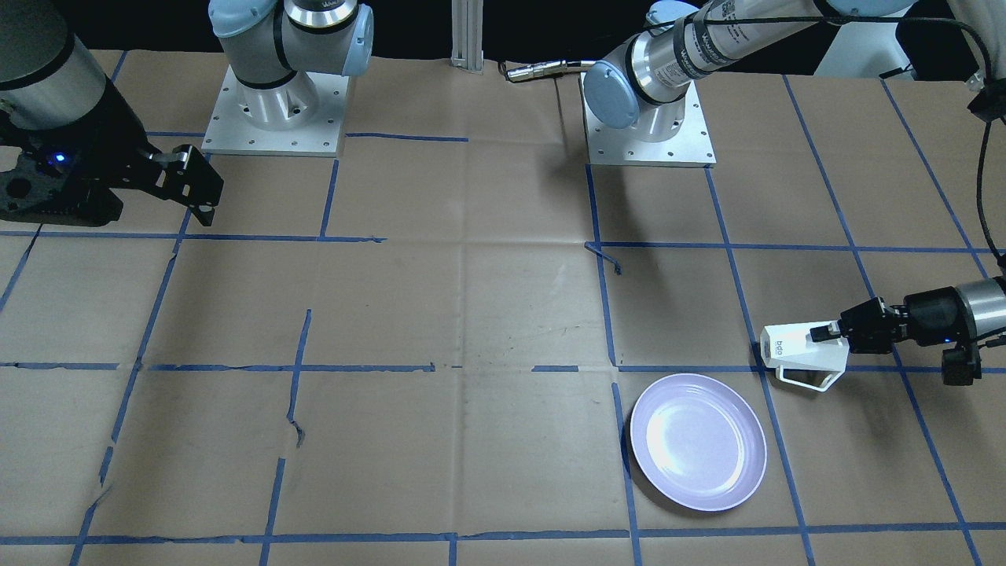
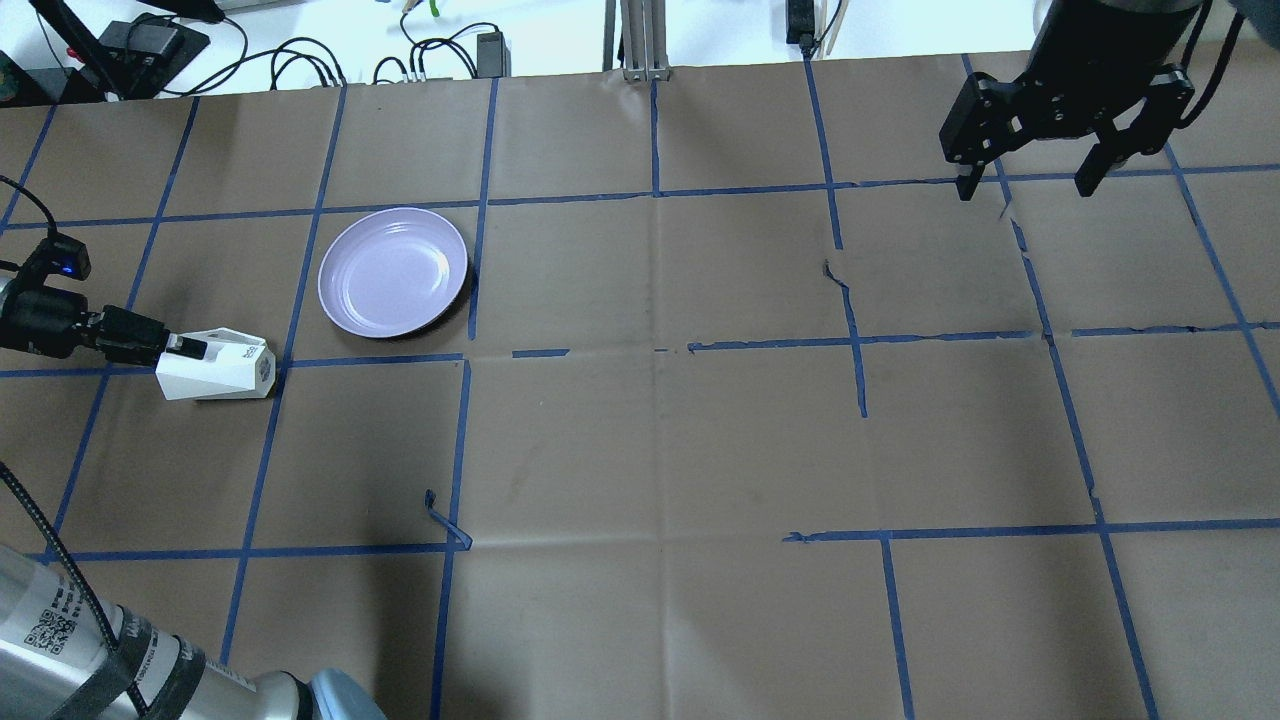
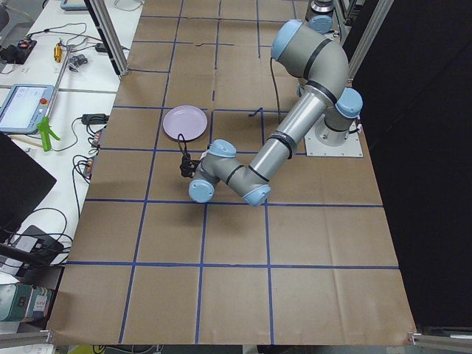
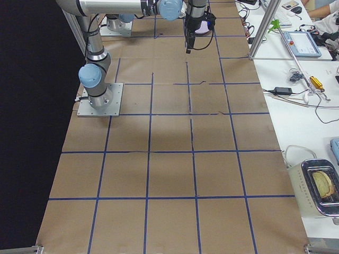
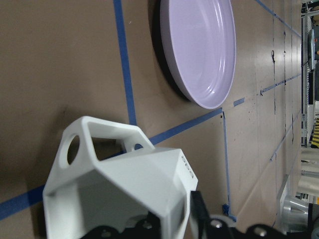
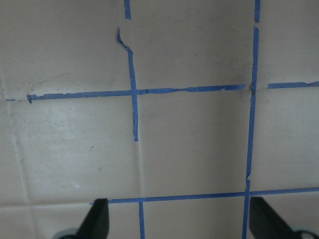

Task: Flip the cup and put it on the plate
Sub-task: 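Lift the white cup with the left gripper and swing it upright over the plate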

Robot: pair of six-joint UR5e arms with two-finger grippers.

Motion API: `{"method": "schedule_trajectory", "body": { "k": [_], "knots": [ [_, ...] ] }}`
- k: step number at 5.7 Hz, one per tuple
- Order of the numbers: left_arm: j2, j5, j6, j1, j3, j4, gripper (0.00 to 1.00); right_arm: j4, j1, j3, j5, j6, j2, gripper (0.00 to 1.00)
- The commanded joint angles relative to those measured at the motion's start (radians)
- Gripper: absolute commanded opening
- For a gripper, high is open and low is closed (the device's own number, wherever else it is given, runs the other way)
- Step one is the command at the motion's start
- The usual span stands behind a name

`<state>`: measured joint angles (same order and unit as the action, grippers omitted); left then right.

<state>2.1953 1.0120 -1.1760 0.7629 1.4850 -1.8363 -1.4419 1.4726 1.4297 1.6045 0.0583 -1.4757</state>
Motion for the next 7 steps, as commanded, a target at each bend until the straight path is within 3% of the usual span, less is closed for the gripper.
{"method": "schedule_trajectory", "body": {
  "k": [1,3,4,7],
  "knots": [
    [-0.040,-0.025,0.071,0.007,-0.021,-0.030,0.00,0.000,0.000,0.000,0.000,0.000,0.000,1.00],
    [-0.150,-0.014,0.235,0.062,-0.023,-0.018,0.00,0.000,0.000,0.000,0.000,0.000,0.000,1.00],
    [-0.199,0.006,0.292,0.137,-0.022,0.055,0.00,0.000,0.000,0.000,0.000,0.000,0.000,1.00],
    [-0.256,0.292,0.530,0.458,-0.009,0.364,0.00,0.000,0.000,0.000,0.000,0.000,0.000,1.00]
  ]
}}
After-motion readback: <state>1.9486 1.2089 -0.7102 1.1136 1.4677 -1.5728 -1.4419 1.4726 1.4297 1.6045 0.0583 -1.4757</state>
